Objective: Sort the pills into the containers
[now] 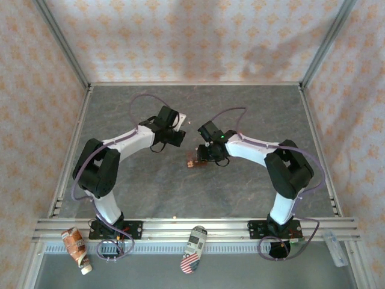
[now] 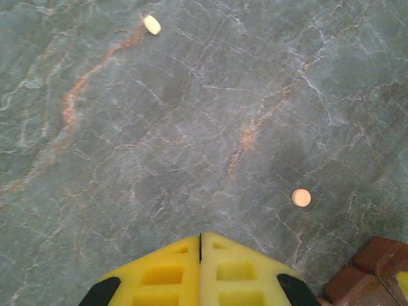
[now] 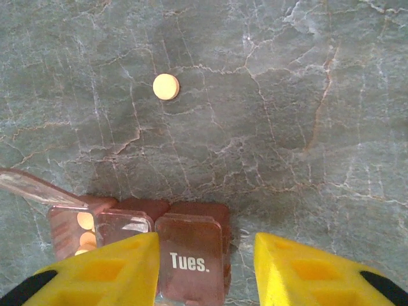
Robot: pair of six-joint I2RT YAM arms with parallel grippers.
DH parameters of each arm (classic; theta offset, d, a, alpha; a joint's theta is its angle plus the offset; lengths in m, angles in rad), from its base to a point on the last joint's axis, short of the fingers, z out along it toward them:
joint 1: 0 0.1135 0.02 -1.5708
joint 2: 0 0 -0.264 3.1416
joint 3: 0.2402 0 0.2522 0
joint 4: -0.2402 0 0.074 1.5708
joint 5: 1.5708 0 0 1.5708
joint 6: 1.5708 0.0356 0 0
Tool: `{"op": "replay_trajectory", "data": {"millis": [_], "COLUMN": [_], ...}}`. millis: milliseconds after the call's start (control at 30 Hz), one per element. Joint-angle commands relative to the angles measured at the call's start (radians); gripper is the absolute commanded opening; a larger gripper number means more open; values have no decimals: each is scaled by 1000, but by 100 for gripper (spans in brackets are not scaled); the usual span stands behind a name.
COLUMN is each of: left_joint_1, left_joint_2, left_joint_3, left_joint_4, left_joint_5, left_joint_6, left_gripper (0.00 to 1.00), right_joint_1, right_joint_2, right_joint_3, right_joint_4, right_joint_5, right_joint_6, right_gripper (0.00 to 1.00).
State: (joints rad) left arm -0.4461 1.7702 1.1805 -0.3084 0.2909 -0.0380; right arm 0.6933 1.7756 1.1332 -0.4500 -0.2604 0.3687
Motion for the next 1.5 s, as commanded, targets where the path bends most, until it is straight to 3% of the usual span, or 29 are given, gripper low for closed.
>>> {"op": "replay_trajectory", "data": {"millis": [0, 433, 1033, 1467], "left_joint_1": [-22, -65, -92, -132], "left_joint_2": [24, 62, -14, -44], "left_joint_3": [37, 34, -23, -117], "left_joint_4": [-40, -75, -64, -8], "left_joint_5": [17, 41, 181, 205], "left_joint_6": [-13, -8, -53, -97], "left_gripper": [0, 0, 0, 0], "right_joint_1": [6, 6, 6, 6], "right_joint_2": [25, 39, 42, 47], "right_joint_3": [-11, -41, -67, -76], "right_joint_4": [22, 37, 47, 55], "right_joint_5": [32, 38, 59, 55], "right_joint_6": [16, 46, 78, 91], "right_gripper": [42, 40, 36, 35]}}
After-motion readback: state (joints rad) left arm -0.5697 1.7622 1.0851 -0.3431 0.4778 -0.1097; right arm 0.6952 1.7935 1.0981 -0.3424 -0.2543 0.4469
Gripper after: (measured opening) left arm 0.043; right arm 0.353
